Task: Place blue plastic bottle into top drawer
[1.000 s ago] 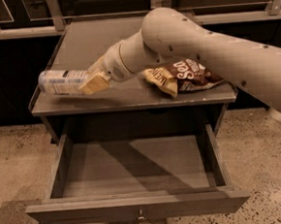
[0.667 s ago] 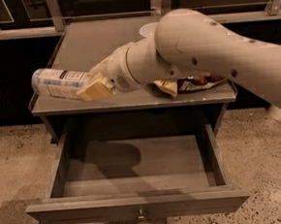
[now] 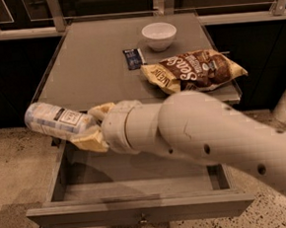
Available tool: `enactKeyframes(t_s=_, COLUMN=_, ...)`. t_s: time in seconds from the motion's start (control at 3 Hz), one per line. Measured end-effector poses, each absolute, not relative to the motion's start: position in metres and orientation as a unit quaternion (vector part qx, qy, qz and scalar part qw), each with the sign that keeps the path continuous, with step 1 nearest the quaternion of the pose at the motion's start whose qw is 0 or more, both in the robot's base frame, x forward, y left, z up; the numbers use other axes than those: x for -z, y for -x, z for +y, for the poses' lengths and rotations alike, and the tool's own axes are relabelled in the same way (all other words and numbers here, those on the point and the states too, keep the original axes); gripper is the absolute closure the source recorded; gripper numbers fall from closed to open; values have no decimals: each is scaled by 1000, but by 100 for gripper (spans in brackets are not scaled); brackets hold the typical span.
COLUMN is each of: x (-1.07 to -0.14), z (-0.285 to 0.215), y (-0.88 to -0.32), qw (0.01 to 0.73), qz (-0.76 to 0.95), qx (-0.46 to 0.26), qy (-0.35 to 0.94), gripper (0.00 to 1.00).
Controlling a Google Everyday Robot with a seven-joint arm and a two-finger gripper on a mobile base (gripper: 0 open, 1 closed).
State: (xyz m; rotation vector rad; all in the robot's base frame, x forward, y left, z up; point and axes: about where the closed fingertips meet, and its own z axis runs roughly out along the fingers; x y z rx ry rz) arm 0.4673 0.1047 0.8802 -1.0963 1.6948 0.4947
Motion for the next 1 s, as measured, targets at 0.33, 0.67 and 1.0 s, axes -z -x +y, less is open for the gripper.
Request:
enactKeyframes(t_s=0.33, x=-882, z=113, y=-450, qw=513, qz=697, qx=-208, qy=455, gripper=100)
enactKeyframes(t_s=0.67, x=-867, z=92, y=-456, qw=514, qz=709, qx=-208, qy=436, gripper=100)
enactKeyframes(t_s=1.0, x=-836, z=58, y=-458, qw=508, qz=734, qx=-216, qy=396, gripper=100)
